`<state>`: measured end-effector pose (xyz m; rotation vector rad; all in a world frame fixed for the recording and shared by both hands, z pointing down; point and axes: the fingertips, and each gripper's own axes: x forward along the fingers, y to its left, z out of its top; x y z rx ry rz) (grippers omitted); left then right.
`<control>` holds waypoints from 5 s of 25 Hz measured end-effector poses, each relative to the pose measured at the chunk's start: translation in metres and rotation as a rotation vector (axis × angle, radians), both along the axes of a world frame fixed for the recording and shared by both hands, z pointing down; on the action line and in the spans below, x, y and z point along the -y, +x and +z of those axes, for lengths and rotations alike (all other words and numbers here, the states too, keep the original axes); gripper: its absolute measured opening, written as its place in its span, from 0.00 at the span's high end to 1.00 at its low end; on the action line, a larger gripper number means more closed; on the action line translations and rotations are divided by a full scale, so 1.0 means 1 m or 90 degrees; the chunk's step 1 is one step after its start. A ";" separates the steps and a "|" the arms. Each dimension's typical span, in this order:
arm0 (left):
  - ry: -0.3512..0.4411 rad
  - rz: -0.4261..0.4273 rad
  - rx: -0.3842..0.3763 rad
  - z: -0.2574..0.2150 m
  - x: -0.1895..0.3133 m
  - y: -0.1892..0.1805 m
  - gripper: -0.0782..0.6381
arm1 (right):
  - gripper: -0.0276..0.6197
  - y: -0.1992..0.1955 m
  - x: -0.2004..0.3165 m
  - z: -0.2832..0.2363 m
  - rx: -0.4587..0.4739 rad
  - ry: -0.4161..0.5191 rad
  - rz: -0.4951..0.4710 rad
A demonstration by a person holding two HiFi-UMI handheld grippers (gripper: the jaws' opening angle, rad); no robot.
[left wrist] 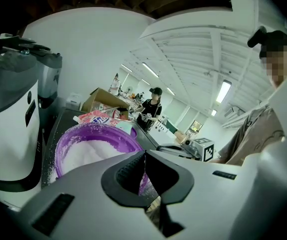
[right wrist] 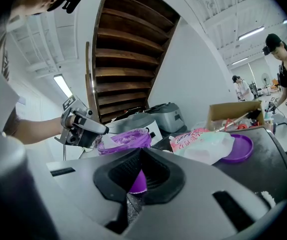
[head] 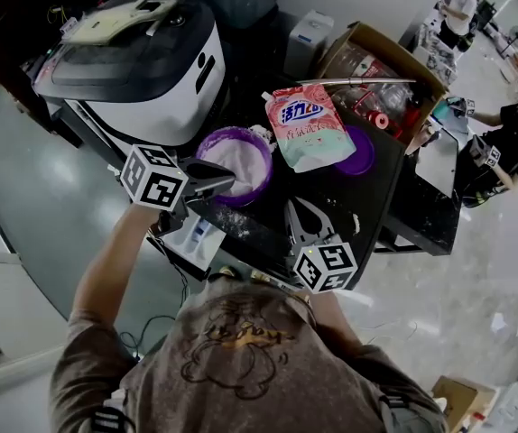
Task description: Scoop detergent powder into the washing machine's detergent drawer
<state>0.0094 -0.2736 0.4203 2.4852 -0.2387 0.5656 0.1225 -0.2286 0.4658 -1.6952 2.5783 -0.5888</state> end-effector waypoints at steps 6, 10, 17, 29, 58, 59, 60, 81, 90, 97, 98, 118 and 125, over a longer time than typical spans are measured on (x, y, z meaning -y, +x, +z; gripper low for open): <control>-0.018 -0.055 -0.038 -0.005 0.010 -0.006 0.86 | 0.96 -0.001 0.002 -0.002 0.001 0.002 -0.001; -0.018 -0.093 -0.065 -0.011 0.016 -0.011 0.86 | 0.96 -0.001 0.002 -0.002 0.000 0.001 -0.004; -0.008 -0.180 -0.104 -0.022 0.024 -0.021 0.86 | 0.96 -0.003 0.001 -0.005 -0.004 -0.003 -0.033; 0.013 -0.358 -0.177 -0.043 0.025 -0.052 0.86 | 0.96 -0.015 0.003 -0.002 -0.004 -0.010 -0.118; 0.032 -0.394 -0.228 -0.046 -0.062 -0.170 0.86 | 0.96 -0.124 -0.069 0.006 -0.030 -0.021 -0.112; 0.031 -0.390 -0.224 -0.043 -0.064 -0.170 0.86 | 0.96 -0.125 -0.072 0.006 -0.032 -0.020 -0.107; 0.031 -0.387 -0.219 -0.038 -0.065 -0.170 0.86 | 0.96 -0.125 -0.074 0.005 -0.035 -0.020 -0.103; 0.031 -0.341 -0.123 0.061 -0.095 -0.164 0.86 | 0.96 -0.114 -0.122 0.026 -0.043 -0.028 0.002; 0.043 -0.321 -0.070 0.104 -0.110 -0.157 0.86 | 0.95 -0.123 -0.129 0.030 -0.040 -0.029 0.001; 0.094 -0.301 -0.005 0.130 -0.119 -0.152 0.86 | 0.96 -0.124 -0.132 0.031 -0.041 -0.030 0.004; 0.103 -0.296 0.004 0.133 -0.120 -0.151 0.86 | 0.96 -0.124 -0.132 0.031 -0.041 -0.030 0.004; 0.321 -0.143 0.116 0.151 -0.145 -0.125 0.86 | 0.96 -0.119 -0.146 0.036 -0.044 -0.035 0.011; 0.420 -0.082 0.168 0.158 -0.157 -0.114 0.86 | 0.95 -0.117 -0.151 0.040 -0.045 -0.040 0.019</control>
